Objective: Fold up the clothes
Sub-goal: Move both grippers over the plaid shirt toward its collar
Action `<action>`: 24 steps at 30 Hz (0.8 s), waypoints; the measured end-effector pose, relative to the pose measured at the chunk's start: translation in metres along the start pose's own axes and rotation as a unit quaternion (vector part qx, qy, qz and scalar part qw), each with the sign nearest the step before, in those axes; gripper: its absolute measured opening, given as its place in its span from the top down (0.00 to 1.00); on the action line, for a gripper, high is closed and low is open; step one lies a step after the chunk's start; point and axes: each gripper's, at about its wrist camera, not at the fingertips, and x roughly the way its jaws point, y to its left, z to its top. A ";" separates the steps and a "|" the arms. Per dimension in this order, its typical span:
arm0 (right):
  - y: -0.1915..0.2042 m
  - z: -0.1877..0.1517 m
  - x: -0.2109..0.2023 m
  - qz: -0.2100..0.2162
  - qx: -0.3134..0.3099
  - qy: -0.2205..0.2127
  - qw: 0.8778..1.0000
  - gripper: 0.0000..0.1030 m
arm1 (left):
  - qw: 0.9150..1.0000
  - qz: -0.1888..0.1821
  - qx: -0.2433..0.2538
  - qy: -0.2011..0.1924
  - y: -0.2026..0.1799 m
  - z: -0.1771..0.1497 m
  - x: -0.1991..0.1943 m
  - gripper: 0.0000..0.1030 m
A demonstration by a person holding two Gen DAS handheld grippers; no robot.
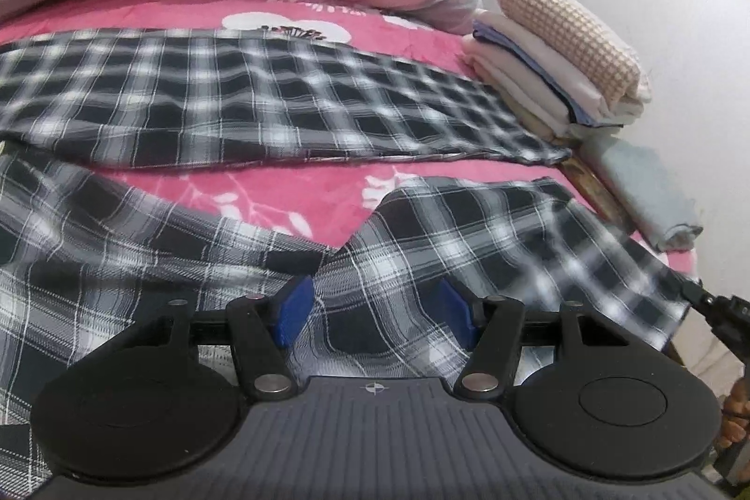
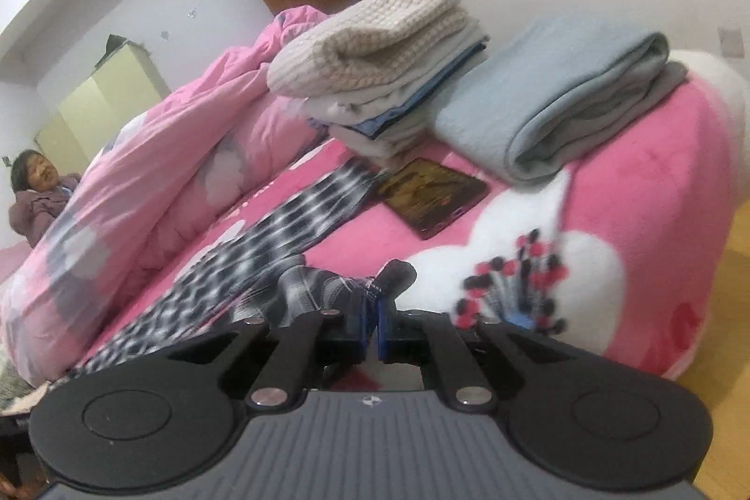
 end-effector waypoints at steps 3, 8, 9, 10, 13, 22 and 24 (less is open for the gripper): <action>-0.008 -0.003 -0.014 -0.001 0.003 -0.014 1.000 0.96 | 1.000 0.001 0.005 0.003 -0.003 0.000 0.001 0.42; -0.007 -0.006 -0.039 -0.001 -0.049 -0.046 0.998 0.95 | 1.000 0.004 0.006 0.010 -0.002 -0.003 0.005 0.42; -0.011 -0.007 -0.036 -0.012 -0.047 -0.030 0.998 0.94 | 1.000 0.005 0.004 0.011 -0.001 -0.003 0.004 0.42; -0.017 -0.007 -0.033 -0.025 -0.033 -0.016 0.999 0.91 | 1.000 0.007 0.003 0.010 0.000 -0.004 0.003 0.42; -0.040 -0.004 -0.034 -0.061 0.025 -0.011 0.998 0.86 | 1.000 0.015 0.001 0.001 0.005 -0.005 -0.010 0.42; -0.030 0.020 -0.027 -0.046 0.015 -0.049 0.998 0.80 | 0.981 0.157 -0.027 -0.110 0.068 0.013 -0.127 0.42; -0.007 0.022 -0.014 -0.013 -0.016 -0.041 0.999 0.79 | 0.968 0.205 -0.016 -0.141 0.080 0.021 -0.159 0.42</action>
